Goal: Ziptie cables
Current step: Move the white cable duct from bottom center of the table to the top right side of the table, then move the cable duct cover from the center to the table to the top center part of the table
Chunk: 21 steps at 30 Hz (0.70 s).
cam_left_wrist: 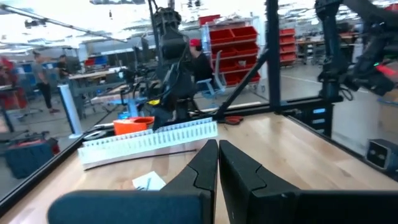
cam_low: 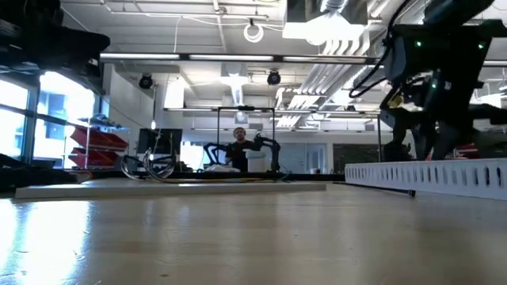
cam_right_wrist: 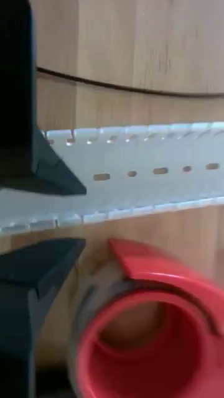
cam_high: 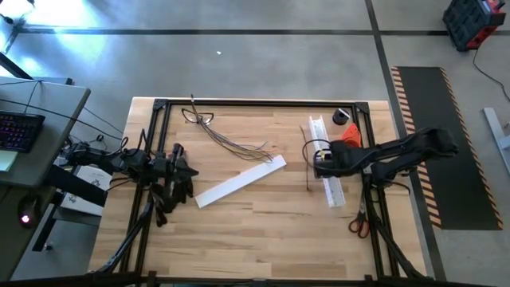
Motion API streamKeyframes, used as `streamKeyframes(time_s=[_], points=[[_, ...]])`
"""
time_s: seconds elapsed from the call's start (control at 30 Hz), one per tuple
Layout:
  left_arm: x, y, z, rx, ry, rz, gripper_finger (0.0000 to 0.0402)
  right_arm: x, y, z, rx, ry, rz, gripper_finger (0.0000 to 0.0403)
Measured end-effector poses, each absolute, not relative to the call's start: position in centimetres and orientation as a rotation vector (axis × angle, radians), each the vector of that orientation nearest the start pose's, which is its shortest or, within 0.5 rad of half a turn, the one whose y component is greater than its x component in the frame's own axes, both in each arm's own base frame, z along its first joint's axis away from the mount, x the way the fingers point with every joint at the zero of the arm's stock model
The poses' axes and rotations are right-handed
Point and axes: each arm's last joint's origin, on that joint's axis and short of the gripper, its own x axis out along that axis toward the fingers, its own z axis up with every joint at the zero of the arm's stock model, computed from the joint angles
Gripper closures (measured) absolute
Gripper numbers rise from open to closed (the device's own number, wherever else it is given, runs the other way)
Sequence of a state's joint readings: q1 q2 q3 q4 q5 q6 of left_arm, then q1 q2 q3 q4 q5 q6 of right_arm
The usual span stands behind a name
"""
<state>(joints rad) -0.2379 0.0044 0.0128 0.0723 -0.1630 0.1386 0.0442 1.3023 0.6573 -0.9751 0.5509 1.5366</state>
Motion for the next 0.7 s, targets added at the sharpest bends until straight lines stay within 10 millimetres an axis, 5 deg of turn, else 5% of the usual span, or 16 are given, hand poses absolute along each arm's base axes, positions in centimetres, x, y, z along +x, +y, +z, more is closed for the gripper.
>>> streamKeyframes(time_s=[0.17,0.37,0.5,0.7], points=[[9.5,-1.6,17.6,0.080,-0.090,0.018,0.0402,20.3,-0.8,20.7,0.547,0.913,-1.161,0.0185],[9.5,-1.4,17.6,0.056,-0.094,0.063,0.0402,27.2,-0.4,24.2,0.253,0.684,-0.495,0.0129],[9.4,-1.4,18.1,0.065,-0.140,0.079,0.0402,31.3,-1.9,23.1,0.269,0.546,-0.182,0.0124],[9.1,-1.1,19.5,0.003,-0.277,0.160,0.0402,35.8,-3.1,18.3,0.053,0.633,0.247,0.0123]])
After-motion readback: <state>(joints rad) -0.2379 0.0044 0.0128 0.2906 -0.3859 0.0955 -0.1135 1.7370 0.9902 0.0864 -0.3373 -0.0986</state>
